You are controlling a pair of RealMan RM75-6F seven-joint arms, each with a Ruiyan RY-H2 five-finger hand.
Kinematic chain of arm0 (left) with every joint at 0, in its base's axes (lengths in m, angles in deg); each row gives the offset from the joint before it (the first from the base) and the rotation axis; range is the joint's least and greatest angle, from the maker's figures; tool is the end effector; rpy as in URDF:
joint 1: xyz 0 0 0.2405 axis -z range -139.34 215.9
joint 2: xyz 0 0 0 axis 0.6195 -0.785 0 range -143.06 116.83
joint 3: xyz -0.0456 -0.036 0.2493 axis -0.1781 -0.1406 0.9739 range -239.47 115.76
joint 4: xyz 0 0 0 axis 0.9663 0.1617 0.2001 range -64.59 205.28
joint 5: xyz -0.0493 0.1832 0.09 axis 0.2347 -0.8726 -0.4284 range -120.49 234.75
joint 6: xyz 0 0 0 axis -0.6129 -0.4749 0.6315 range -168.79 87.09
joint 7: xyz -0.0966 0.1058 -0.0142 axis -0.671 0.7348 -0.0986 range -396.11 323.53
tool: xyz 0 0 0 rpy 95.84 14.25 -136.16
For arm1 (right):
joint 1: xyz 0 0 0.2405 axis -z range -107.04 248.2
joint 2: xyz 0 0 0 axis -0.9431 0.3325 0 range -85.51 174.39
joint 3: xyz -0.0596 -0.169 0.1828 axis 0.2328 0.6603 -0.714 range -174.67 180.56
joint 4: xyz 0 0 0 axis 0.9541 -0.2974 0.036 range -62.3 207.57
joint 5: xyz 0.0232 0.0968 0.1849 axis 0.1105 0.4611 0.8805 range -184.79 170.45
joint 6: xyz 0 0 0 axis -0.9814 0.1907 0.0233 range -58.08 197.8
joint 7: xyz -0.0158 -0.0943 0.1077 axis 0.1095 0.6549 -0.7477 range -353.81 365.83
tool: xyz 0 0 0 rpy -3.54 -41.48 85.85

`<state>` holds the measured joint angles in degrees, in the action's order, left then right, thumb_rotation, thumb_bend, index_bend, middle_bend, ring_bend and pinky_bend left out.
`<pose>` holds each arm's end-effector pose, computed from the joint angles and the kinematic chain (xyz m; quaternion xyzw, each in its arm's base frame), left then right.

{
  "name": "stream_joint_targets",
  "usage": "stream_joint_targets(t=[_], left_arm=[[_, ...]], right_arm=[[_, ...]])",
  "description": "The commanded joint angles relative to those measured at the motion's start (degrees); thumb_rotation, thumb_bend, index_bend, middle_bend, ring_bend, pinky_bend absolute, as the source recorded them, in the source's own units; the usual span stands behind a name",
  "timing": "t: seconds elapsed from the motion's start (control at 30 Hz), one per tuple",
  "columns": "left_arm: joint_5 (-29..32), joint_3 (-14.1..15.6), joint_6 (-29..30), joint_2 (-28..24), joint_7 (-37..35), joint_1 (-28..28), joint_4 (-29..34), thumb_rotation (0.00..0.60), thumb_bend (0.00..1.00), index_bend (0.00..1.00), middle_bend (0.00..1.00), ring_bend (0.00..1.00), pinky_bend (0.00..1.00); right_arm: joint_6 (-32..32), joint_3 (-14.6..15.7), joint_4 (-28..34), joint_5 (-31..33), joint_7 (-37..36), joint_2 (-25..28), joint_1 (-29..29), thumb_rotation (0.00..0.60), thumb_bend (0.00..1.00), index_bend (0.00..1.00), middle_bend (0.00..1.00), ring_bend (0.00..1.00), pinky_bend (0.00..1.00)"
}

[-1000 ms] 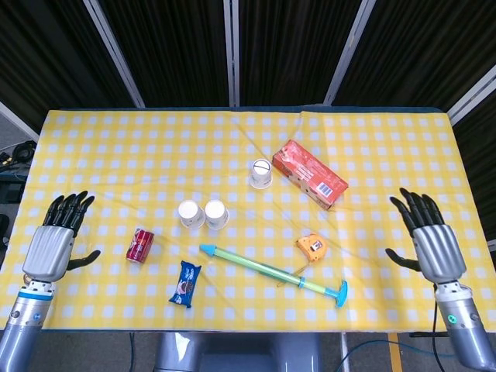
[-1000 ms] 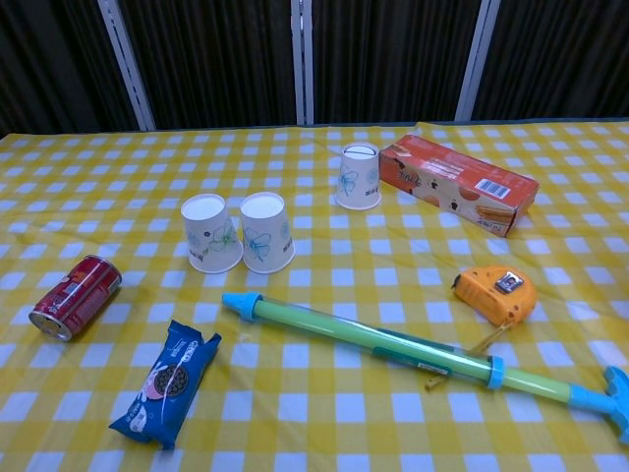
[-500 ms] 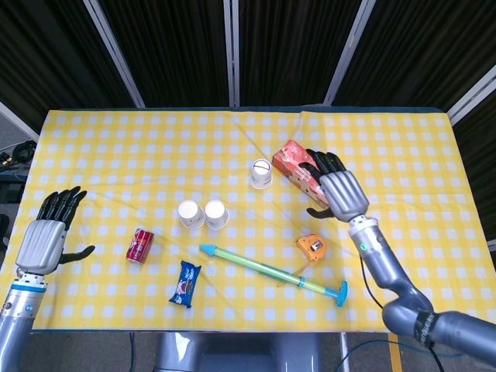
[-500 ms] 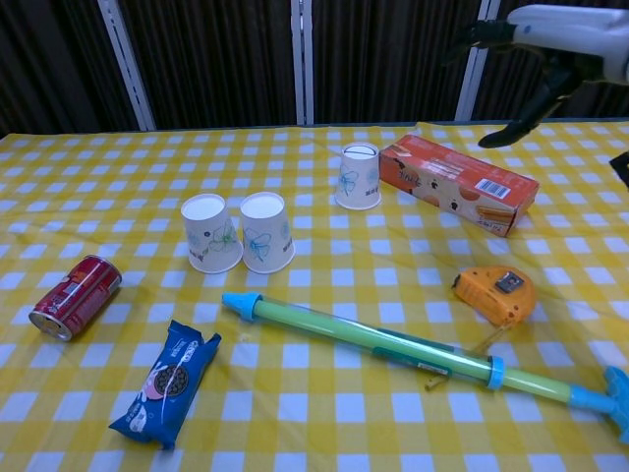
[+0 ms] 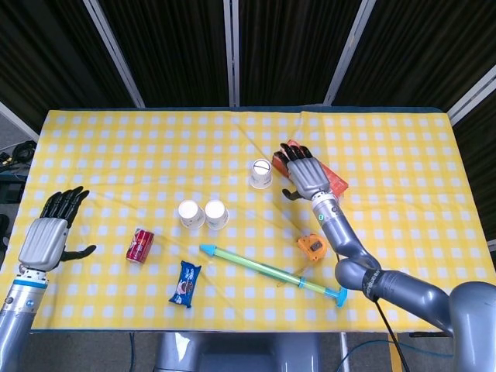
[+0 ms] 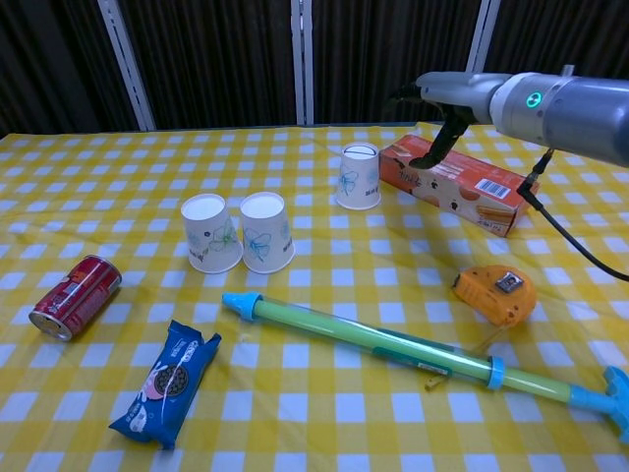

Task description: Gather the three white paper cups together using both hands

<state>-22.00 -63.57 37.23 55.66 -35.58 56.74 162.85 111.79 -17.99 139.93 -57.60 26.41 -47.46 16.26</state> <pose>-0.2756 0.2454 0.1186 -0.6244 -0.4061 -0.4115 0.5252 -0.1149 -0.4435 0.0016 0.7096 -0.3993 0.3624 0.4536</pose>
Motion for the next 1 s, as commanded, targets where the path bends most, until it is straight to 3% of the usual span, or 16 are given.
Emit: stream_joint_targets(t=[0.03, 0.57, 1.0], left_arm=[[0.33, -0.41, -0.76, 0.10, -0.24, 0.03, -0.32, 0.600, 0.10, 0.00, 0.00, 0.00, 0.00], [0.69, -1.47, -3.36, 0.13, -1.28, -0.04, -0.83, 0.600, 0.10, 0.00, 0.00, 0.00, 0.00], [0.55, -1.98, -4.58, 0.19, -1.74, -0.15, -0.98, 0.600, 0.10, 0.00, 0.00, 0.00, 0.00]], right_arm=[[-3.06, 0.41, -6.26, 1.90, -1.19, -3.67, -2.94, 0.600, 0.24, 0.14, 0.00, 0.00, 0.01], [-6.95, -0.03, -20.35, -1.73, -9.84, -11.52, -7.49, 0.600, 0.36, 0.22, 0.00, 0.00, 0.03], [-6.46, -0.46, -27.16, -7.12, -16.75, -15.95, -9.99, 0.600, 0.37, 0.23, 0.00, 0.00, 0.05]])
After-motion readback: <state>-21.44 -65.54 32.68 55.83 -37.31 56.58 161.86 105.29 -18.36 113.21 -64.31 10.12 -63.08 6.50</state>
